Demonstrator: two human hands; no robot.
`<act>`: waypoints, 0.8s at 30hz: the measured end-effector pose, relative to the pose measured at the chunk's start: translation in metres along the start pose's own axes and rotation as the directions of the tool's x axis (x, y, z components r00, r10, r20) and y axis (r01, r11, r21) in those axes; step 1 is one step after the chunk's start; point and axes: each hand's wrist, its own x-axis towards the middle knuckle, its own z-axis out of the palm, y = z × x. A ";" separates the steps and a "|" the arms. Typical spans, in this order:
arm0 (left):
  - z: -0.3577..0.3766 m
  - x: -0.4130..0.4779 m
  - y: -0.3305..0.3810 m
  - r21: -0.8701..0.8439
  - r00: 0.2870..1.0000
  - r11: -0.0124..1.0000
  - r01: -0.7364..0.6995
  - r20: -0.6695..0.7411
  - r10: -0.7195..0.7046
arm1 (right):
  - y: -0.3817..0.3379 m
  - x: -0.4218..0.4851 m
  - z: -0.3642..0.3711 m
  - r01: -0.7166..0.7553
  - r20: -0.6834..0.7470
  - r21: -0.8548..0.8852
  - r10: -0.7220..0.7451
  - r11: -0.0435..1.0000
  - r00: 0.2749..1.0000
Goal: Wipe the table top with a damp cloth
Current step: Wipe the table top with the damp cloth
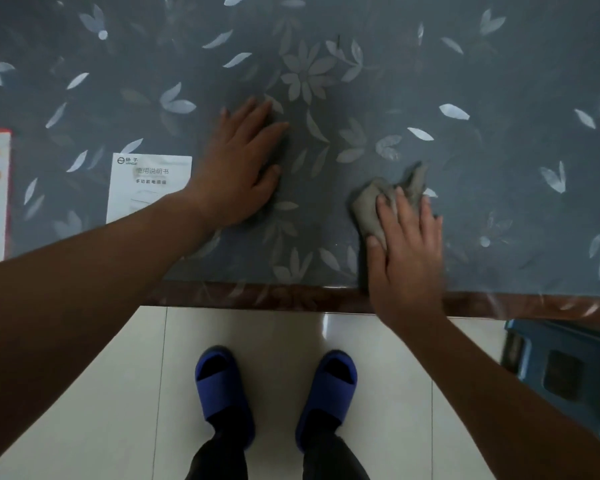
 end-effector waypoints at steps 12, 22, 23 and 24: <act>0.008 -0.032 -0.016 -0.120 0.992 0.987 0.109 -0.051 -0.116 | -0.050 0.058 0.033 -0.003 -0.044 -0.160 -0.004 0.987 0.999; -0.003 -0.035 -0.019 -0.336 0.987 0.937 0.100 -0.086 -0.137 | -0.081 0.049 0.042 0.177 0.084 -0.182 -0.164 0.967 0.983; -0.002 -0.034 -0.019 -0.322 0.988 0.941 0.101 -0.082 -0.134 | -0.075 0.068 0.040 0.126 0.062 -0.192 -0.116 0.973 0.991; -0.001 -0.034 -0.020 -0.311 0.988 0.945 0.100 -0.080 -0.130 | -0.069 0.089 0.037 0.050 0.034 -0.194 -0.044 0.980 0.998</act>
